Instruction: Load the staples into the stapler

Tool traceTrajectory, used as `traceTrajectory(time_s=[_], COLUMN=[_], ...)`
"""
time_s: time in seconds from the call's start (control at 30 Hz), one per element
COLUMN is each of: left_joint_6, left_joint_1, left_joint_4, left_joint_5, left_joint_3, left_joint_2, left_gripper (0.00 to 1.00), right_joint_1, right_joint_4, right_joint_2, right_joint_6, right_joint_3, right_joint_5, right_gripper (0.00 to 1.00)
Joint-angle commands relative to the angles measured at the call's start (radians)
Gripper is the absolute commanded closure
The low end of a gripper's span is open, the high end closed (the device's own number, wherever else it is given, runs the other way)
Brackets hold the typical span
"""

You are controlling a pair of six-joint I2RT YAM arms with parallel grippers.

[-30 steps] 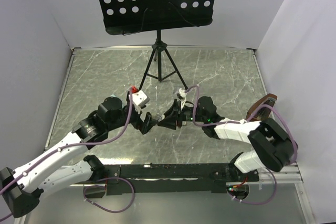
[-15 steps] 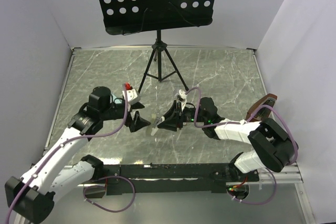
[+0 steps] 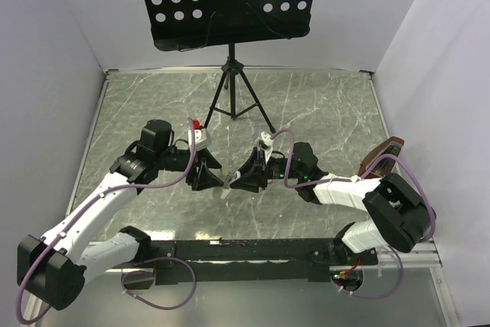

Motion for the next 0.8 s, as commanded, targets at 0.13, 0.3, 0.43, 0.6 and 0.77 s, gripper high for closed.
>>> traceTrajectory(time_s=[0.13, 0.3, 0.43, 0.6, 0.77], left_joint_6=[0.007, 0.002, 0.021, 0.033, 0.019], left_joint_1=[-0.021, -0.046, -0.052, -0.054, -0.054], left_joint_4=[0.021, 0.036, 0.005, -0.059, -0.085], left_joint_5=[0.011, -0.006, -0.041, -0.124, -0.296], left_joint_3=[0.055, 0.061, 0.079, 0.092, 0.103], left_joint_2=[0.05, 0.066, 0.083, 0.096, 0.128], left_gripper=[0.43, 0.61, 0.73, 0.89, 0.9], right_joint_1=[0.007, 0.007, 0.007, -0.008, -0.075], right_joint_4=[0.103, 0.103, 0.084, 0.046, -0.067], right_joint_2=[0.006, 0.018, 0.034, 0.057, 0.002], right_joint_6=[-0.016, -0.019, -0.038, -0.058, -0.091], right_joint_3=[0.006, 0.009, 0.011, 0.005, -0.018], right_joint_5=[-0.032, -0.038, -0.032, -0.023, 0.037], right_gripper=[1.0, 1.0, 0.94, 0.44, 0.14])
